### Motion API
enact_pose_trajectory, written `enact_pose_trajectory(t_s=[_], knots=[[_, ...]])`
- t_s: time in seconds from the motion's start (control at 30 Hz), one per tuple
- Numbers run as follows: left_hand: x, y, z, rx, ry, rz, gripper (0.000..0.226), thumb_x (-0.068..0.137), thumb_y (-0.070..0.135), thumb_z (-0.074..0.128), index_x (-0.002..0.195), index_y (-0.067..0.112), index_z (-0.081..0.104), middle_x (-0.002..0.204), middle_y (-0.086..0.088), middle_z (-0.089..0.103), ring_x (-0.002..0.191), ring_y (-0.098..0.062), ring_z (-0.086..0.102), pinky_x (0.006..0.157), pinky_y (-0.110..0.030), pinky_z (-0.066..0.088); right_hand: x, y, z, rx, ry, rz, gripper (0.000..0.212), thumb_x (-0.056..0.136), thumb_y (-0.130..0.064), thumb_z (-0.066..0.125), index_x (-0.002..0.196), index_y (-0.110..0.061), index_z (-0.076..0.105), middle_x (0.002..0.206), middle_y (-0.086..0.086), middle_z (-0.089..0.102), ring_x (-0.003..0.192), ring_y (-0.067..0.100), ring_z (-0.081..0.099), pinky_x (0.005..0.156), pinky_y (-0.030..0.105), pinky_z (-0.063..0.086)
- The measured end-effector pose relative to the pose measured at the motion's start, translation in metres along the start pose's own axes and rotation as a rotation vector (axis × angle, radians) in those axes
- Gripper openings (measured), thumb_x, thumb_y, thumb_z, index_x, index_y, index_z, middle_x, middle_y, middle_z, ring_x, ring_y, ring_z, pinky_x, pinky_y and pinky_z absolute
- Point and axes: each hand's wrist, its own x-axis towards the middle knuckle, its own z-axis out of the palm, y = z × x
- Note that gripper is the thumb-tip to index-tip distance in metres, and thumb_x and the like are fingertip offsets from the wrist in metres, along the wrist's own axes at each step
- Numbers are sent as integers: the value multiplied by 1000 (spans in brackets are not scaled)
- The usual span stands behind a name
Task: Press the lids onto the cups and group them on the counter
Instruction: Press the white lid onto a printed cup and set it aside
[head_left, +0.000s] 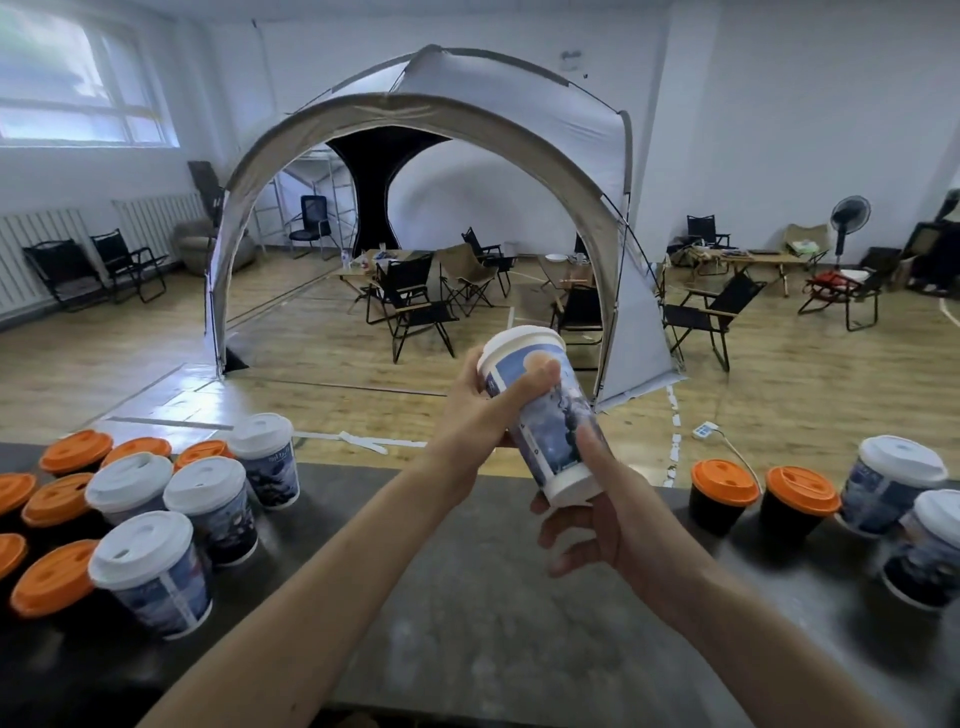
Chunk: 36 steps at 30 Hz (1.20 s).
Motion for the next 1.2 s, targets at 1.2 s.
enact_pose_trajectory(t_s=[1.2], knots=[[4,-5,19,59,-28,-161,76,68,46,89,128,24,48,119,-4,70,98,-20,74,57,-28,55,-6,13,0,554,-32,135,71,99,-63,35,129,-3,59,79,12,61,51,15,49,38,23,40]])
